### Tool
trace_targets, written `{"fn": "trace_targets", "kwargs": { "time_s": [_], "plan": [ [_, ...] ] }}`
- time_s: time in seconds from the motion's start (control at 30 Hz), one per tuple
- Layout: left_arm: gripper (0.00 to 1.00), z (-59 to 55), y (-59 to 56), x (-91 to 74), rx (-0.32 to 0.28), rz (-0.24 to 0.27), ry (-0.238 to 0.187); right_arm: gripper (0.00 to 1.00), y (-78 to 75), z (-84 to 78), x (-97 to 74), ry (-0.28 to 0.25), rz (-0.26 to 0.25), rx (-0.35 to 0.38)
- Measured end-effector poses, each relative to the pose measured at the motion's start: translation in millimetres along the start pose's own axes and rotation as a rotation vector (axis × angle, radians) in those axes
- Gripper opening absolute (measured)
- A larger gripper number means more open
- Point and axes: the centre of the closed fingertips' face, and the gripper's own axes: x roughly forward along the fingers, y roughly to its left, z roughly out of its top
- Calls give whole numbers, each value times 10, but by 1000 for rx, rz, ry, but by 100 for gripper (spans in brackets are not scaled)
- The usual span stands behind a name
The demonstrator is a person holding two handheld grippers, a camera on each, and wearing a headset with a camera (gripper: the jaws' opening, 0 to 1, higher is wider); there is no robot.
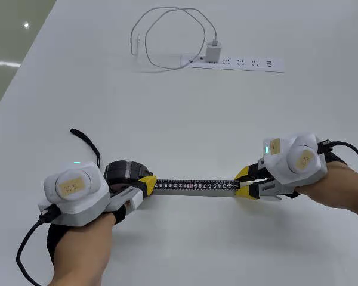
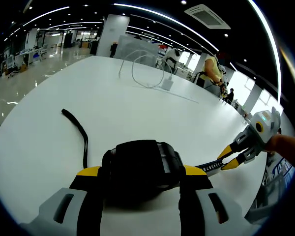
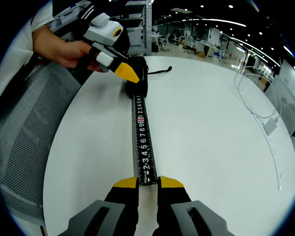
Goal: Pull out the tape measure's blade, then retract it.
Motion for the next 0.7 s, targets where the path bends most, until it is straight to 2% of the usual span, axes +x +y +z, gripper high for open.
{"fn": "trace_targets", "kwargs": {
  "time_s": [0.7],
  "plan": [
    [58, 9, -9, -13, -14, -4, -3, 9, -7, 191, 129, -27, 13, -7]
  ]
}}
